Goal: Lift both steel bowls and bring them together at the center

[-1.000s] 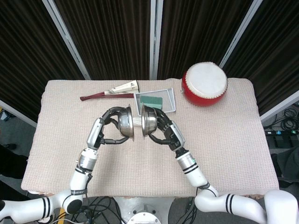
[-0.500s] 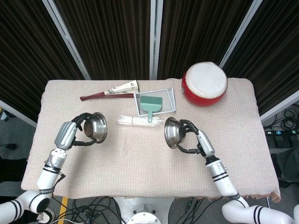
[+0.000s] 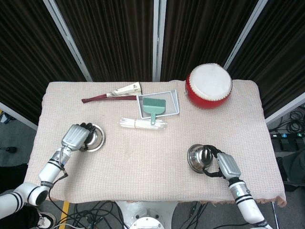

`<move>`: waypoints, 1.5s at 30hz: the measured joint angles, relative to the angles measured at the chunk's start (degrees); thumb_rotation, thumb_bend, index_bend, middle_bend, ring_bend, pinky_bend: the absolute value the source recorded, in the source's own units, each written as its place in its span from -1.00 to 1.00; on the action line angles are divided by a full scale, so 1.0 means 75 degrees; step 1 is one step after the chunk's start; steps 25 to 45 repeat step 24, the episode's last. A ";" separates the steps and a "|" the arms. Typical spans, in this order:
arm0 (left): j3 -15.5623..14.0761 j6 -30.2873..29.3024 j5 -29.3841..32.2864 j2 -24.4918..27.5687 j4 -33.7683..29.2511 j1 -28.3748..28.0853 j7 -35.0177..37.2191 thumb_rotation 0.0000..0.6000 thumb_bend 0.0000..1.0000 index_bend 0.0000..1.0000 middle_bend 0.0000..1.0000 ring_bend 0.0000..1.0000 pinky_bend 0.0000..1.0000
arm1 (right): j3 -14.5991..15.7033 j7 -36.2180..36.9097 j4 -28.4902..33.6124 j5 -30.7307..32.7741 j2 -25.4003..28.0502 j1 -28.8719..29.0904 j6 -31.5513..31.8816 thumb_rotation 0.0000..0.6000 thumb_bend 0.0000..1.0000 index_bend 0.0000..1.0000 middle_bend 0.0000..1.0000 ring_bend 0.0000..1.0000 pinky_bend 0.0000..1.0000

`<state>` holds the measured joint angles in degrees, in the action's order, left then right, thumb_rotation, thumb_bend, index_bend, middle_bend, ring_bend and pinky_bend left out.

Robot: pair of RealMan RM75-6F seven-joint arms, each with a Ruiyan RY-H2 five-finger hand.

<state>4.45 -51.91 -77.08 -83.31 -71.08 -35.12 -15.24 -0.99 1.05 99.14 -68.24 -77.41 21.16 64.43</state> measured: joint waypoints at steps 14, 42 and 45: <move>0.0050 -0.0559 -0.0219 0.0181 -0.0289 -0.0087 0.0532 1.00 -1.00 -1.00 -1.00 -1.00 -0.82 | -0.0323 0.0771 -0.0343 -0.0470 -0.0125 -0.0147 0.0147 1.00 -1.00 -1.00 -1.00 -1.00 -1.00; -0.0114 -0.2696 -0.0078 0.0817 -0.1814 0.1317 0.0093 1.00 -1.00 -1.00 -1.00 -1.00 -0.82 | -0.0084 0.1036 -0.0586 -0.1254 -0.0075 -0.0804 0.1222 1.00 -1.00 -1.00 -1.00 -1.00 -1.00; -0.0114 -0.2696 -0.0078 0.0817 -0.1814 0.1317 0.0093 1.00 -1.00 -1.00 -1.00 -1.00 -0.82 | -0.0084 0.1036 -0.0586 -0.1254 -0.0075 -0.0804 0.1222 1.00 -1.00 -1.00 -1.00 -1.00 -1.00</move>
